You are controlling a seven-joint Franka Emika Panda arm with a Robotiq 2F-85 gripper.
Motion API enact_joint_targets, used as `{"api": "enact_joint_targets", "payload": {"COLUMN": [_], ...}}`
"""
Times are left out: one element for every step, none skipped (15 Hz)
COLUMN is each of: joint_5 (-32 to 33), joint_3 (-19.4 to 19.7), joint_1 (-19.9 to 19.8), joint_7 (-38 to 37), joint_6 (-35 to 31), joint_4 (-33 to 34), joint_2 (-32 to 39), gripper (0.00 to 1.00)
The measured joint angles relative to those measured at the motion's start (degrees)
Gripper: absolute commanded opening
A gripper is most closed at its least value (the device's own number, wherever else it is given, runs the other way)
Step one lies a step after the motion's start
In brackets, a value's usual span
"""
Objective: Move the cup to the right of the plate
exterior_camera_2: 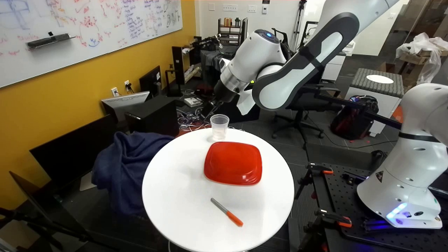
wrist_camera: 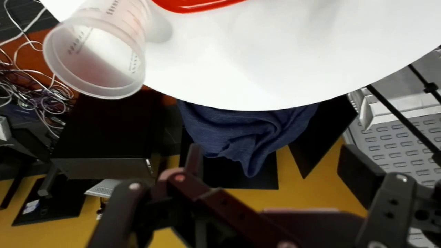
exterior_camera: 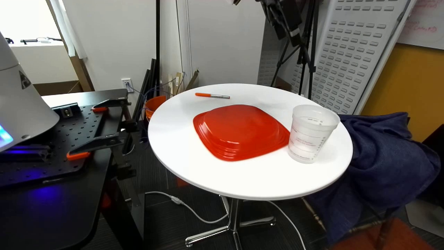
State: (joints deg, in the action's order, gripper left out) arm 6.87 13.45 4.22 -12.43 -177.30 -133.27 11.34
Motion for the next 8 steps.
{"api": "enact_joint_targets", "payload": {"joint_5": [0.0,-0.1,-0.1,-0.2,-0.2,-0.2,-0.3,-0.3], "joint_3": [-1.0,-1.9,-2.7,-3.5,-4.1,-4.7,-5.3,-5.4], "joint_1": [-0.1,-0.1,-0.1,-0.2,-0.4,-0.5,-0.8,-0.7], "joint_7": [0.5,1.0,1.4,1.9,2.1,2.2,2.2,2.2], "joint_6": [0.0,0.0,0.0,0.0,0.0,0.0,0.0,0.0], "joint_4": [0.0,0.0,0.0,0.0,0.0,0.0,0.0,0.0], "joint_2": [-0.1,-0.2,-0.3,-0.3,-0.3,-0.3,-0.3,-0.2], "gripper": [1.00,1.00,1.00,1.00,1.00,1.00,1.00,1.00]}}
